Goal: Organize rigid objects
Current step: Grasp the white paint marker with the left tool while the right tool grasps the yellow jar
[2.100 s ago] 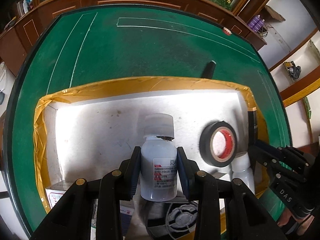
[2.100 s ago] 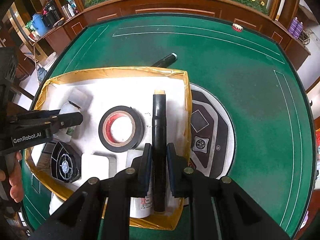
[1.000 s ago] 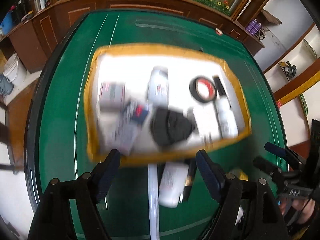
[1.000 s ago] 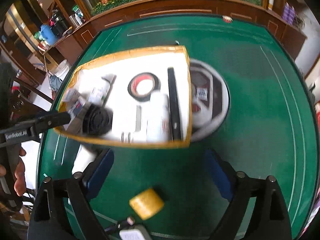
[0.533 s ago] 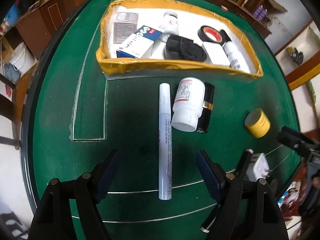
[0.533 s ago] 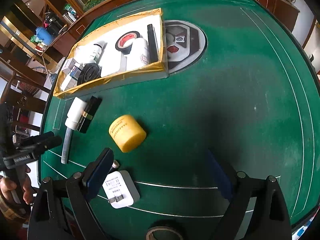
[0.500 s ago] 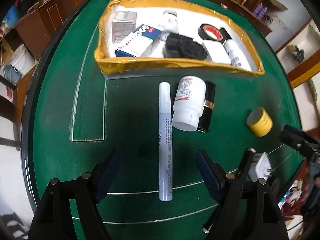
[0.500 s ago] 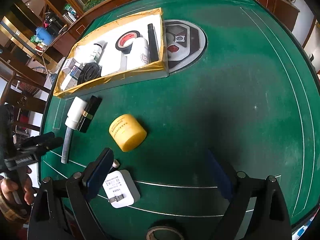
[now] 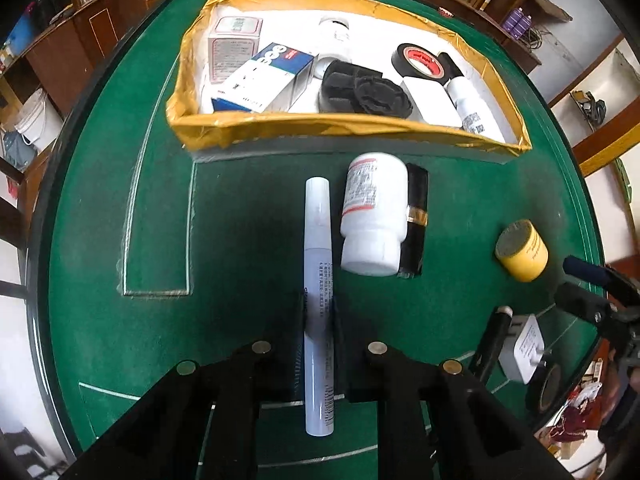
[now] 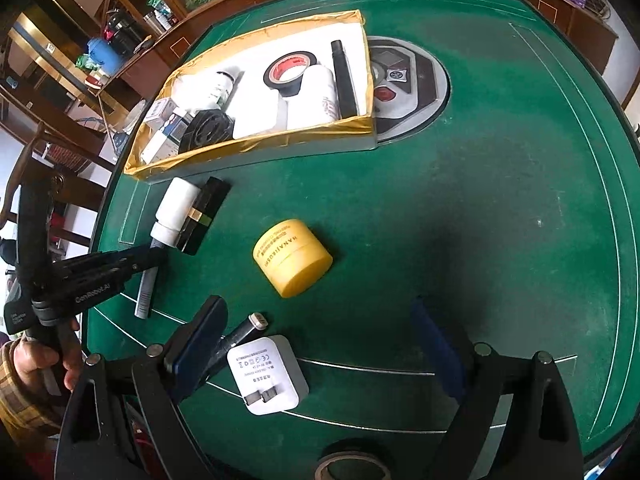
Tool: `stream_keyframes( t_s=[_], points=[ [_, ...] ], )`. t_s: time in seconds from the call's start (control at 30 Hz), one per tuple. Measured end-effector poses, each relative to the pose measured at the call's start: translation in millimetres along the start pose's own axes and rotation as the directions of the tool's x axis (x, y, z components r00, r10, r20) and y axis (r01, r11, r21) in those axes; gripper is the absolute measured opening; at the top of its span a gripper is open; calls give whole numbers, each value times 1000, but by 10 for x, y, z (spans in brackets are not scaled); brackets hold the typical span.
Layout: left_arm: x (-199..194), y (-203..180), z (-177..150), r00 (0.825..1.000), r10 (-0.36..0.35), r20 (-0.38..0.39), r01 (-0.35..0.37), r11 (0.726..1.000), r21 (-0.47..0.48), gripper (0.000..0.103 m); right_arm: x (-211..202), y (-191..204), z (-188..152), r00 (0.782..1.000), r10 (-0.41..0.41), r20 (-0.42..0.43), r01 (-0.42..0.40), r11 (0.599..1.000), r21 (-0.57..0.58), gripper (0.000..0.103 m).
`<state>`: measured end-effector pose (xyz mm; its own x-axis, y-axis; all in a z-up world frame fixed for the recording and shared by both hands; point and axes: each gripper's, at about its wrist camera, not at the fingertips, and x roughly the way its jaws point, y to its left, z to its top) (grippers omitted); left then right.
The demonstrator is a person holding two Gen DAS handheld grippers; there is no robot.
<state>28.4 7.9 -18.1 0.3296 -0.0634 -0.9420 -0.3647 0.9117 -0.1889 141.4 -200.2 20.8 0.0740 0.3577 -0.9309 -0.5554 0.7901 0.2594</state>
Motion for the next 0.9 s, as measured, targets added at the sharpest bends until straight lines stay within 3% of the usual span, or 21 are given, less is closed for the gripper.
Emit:
stream_keyframes(
  t_s=[0.33, 0.4, 0.57, 0.67, 0.9],
  points=[
    [-14, 233, -119, 998, -54, -20, 52, 997, -64, 15, 195, 229, 198, 999, -8, -35, 3, 992, -126, 91],
    [-6, 250, -79, 999, -51, -20, 49, 996, -76, 15, 247, 289, 241, 999, -22, -49, 14, 986, -166, 87],
    [23, 228, -18, 999, -36, -27, 34, 997, -74, 15, 380, 401, 264, 994, -77, -80, 57, 973, -226, 55],
    [28, 169, -14, 999, -6, -37, 6, 1000, -25, 15, 454, 447, 219, 987, -137, -83, 111, 958, -265, 42],
    [29, 170, 5, 999, -3, -39, 1, 999, -36, 15, 426, 471, 164, 990, -121, -69, 99, 960, -264, 42]
  ],
)
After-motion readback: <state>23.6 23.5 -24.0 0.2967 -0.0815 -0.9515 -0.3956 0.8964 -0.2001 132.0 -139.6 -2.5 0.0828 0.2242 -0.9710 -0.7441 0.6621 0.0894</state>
